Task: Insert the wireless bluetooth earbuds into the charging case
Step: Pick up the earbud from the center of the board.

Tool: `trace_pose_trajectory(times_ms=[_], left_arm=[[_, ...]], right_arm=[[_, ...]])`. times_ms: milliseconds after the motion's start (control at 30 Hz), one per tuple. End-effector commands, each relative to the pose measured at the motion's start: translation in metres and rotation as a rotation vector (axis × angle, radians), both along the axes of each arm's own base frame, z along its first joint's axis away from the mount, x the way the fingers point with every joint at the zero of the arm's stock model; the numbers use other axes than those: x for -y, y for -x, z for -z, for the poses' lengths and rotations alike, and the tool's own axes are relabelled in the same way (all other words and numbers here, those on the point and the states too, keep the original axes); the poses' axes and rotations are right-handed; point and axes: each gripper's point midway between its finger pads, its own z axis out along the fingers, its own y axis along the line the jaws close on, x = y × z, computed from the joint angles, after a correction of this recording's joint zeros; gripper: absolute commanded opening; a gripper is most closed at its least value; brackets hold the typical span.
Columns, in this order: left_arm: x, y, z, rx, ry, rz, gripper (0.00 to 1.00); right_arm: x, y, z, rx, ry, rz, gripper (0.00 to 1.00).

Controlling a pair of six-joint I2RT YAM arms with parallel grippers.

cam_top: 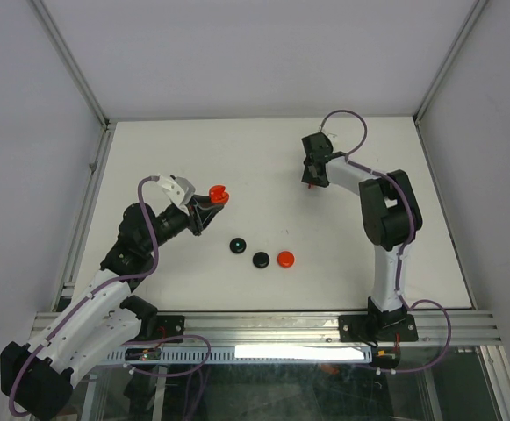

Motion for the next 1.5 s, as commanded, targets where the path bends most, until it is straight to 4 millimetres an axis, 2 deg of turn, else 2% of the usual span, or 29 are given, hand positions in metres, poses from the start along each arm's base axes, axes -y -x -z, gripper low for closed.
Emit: trace_pose_trajectory(times_ms=[0,333,867,1033,1300,1467], left_arm=[[0.004,0.002,-0.033,0.065,0.042,0.028,0.0],[0.004,0.003,-0.035,0.067,0.046,0.032,0.0],[0.004,0.005,-0.036,0.07,0.051,0.036,0.0],[0.004,0.005,-0.036,0.07,0.051,0.035,0.0],[0.004,0.006,-0.036,0.068,0.052,0.039,0.0],[0.005,0.006,-0.036,0.066,0.055,0.043,0.0]], right_arm=[[-0.004,-0.01,-0.006,-0.002,-0.012,0.006,0.35],[-0.006,-0.001,0.002,-0.07,0.003,-0.025,0.32],[-0.009,0.016,0.016,-0.198,0.122,-0.107,0.32],[-0.009,0.017,0.021,-0.214,0.126,-0.115,0.26],[-0.014,0.025,0.003,-0.166,0.108,-0.137,0.2],[-0.019,0.042,-0.009,-0.157,0.094,-0.177,0.19]])
